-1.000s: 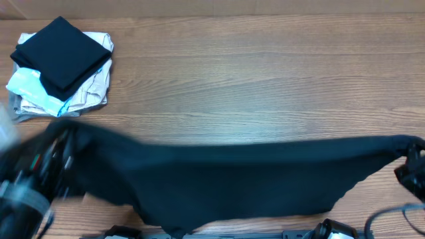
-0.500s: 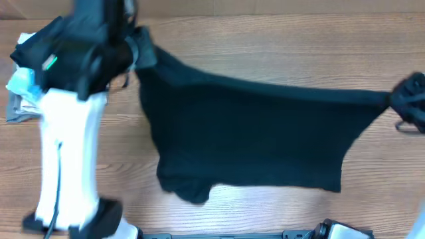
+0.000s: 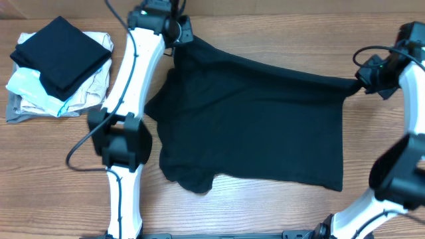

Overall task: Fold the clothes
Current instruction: 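Lay the shirt flat on the table center with both grippers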

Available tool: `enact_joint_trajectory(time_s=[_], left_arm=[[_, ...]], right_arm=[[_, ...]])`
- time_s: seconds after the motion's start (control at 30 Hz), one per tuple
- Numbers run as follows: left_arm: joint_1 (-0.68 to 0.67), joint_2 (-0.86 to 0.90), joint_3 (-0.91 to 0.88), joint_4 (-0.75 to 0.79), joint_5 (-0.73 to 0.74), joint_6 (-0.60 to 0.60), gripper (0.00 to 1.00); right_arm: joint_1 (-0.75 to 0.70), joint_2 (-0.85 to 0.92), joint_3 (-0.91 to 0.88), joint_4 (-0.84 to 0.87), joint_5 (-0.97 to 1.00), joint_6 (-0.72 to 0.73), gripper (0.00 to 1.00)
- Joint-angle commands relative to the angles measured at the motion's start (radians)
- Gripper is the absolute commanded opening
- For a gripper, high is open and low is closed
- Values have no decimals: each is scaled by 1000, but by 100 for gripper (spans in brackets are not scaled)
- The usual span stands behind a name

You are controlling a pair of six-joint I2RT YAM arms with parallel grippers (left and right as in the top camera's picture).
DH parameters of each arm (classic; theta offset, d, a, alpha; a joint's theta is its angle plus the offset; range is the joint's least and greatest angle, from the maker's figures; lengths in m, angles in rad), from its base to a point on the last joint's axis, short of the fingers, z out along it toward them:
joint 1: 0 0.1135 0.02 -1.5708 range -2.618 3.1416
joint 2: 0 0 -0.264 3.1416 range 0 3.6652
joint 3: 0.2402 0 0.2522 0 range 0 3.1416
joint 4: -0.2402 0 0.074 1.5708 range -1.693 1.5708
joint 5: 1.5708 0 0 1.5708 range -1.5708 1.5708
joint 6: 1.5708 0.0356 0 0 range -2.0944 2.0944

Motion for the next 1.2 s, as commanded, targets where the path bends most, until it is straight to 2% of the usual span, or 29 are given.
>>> enact_joint_trajectory(time_s=[0.0, 0.4, 0.73, 0.77, 0.83, 0.87, 0.93, 1.0, 1.03, 1.13, 1.17], left_arm=[[9, 64, 2, 79, 34, 35, 4], [5, 245, 2, 451, 78, 34, 4], [-3, 338, 2, 652, 79, 35, 4], [-3, 339, 2, 664, 79, 35, 5], [-3, 339, 2, 692, 79, 35, 7], [-3, 339, 2, 711, 84, 37, 14], [-3, 336, 5, 756, 124, 69, 56], [0, 323, 25, 773, 149, 109, 67], [3, 313, 46, 762, 149, 124, 73], [18, 274, 147, 681, 143, 167, 88], [23, 256, 191, 631, 135, 177, 90]], right_arm=[[2, 70, -1, 81, 24, 4, 4], [9, 254, -1, 468, 12, 5, 4], [33, 354, -1, 650, 6, 4, 4], [34, 361, -1, 661, 6, 4, 7], [35, 369, -1, 686, 6, 4, 29], [35, 369, -1, 702, 6, 4, 35], [35, 369, 0, 745, 6, 0, 52], [35, 367, 10, 778, -4, 0, 72], [31, 367, 23, 776, -19, -8, 79], [15, 357, 89, 731, -115, -61, 91], [8, 349, 121, 696, -154, -72, 95]])
